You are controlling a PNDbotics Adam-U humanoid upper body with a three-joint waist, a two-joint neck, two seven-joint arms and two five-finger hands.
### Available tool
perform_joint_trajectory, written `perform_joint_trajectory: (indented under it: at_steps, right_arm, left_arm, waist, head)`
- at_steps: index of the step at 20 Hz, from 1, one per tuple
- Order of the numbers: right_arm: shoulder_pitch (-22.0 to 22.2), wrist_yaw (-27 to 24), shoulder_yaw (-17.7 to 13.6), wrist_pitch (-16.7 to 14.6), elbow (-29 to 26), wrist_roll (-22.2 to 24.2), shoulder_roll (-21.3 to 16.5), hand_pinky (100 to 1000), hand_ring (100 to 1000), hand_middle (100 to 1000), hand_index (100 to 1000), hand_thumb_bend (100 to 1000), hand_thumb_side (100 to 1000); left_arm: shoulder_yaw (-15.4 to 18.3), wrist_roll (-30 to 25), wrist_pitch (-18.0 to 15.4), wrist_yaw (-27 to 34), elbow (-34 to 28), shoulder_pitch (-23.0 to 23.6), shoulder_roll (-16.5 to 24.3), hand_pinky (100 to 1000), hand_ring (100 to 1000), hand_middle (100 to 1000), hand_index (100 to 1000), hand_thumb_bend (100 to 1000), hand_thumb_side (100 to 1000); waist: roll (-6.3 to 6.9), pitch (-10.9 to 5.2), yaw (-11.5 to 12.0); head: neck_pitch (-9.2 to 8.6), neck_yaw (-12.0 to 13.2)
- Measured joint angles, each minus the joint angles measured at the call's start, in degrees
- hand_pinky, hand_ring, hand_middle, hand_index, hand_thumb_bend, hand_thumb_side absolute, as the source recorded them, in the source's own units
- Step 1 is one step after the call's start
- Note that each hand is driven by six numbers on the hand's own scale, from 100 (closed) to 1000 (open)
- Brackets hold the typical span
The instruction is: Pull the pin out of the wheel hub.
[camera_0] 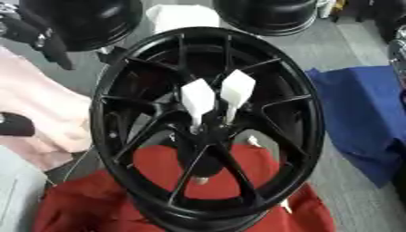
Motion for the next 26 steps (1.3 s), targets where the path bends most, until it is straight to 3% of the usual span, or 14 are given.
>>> perform_joint_trajectory:
  at_steps: [15, 26]
  right_arm:
    - [-2.0, 0.0, 0.7, 0.3, 0.0, 1.2, 0.6, 959, 836, 696, 686, 100, 657]
    - [-3.4, 0.0, 1.1, 0.5, 0.0, 1.9, 0.8, 960, 836, 696, 687, 100, 667]
  left_arm:
    - [-5.1, 2.0, -2.3, -1.9, 9.7, -8.3, -10.4, 778, 760, 733, 823, 584, 643]
    - [-7.1, 3.2, -3.5, -0.5, 11.9, -12.0, -13.3, 779, 762, 736, 818, 608, 598]
  waist:
    - [1.04, 1.12, -2.0]
    - [2.33, 2.49, -4.2]
  head:
    - [-1.37, 2.7]
    - [-2.96, 3.5]
